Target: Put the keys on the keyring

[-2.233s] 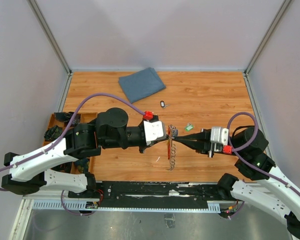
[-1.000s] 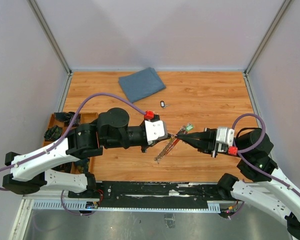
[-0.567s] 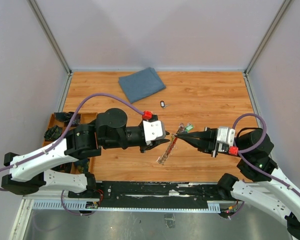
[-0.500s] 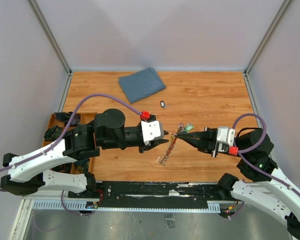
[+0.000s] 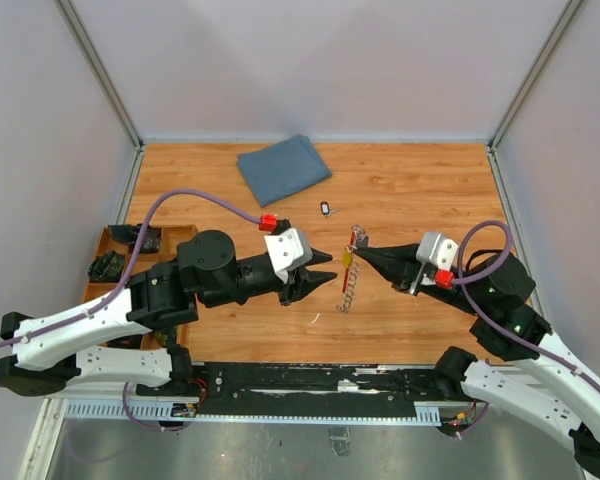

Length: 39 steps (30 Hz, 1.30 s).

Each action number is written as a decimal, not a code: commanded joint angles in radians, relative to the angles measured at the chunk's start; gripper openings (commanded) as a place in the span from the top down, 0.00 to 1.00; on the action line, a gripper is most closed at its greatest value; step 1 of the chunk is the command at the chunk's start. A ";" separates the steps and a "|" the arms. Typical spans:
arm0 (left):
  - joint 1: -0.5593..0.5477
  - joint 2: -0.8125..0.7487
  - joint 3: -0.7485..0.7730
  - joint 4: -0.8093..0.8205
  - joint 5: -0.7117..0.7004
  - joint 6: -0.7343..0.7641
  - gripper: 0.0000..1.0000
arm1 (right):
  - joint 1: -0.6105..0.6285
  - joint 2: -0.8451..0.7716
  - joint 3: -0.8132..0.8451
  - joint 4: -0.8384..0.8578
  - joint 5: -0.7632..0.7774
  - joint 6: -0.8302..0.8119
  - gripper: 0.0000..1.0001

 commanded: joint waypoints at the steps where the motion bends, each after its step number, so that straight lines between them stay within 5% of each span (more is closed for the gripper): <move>1: -0.009 -0.018 -0.038 0.116 -0.141 -0.087 0.61 | 0.007 0.011 0.056 -0.058 0.171 -0.005 1.00; 7: 0.020 0.004 -0.033 0.081 -0.305 -0.119 0.55 | 0.007 0.063 0.082 -0.210 0.335 0.044 1.00; 16: 0.300 0.013 -0.070 0.031 -0.217 -0.247 0.50 | 0.006 0.201 0.110 -0.466 0.419 0.182 0.96; 24: 0.564 0.012 -0.194 0.033 -0.069 -0.365 0.50 | -0.004 0.353 0.092 -0.515 0.398 0.278 0.94; 33: 0.596 -0.049 -0.211 0.004 -0.119 -0.363 0.49 | -0.012 0.628 0.167 -0.411 0.321 0.302 0.96; 39: 0.600 -0.073 -0.235 -0.025 -0.140 -0.365 0.49 | -0.028 0.632 0.149 -0.407 0.371 0.332 0.88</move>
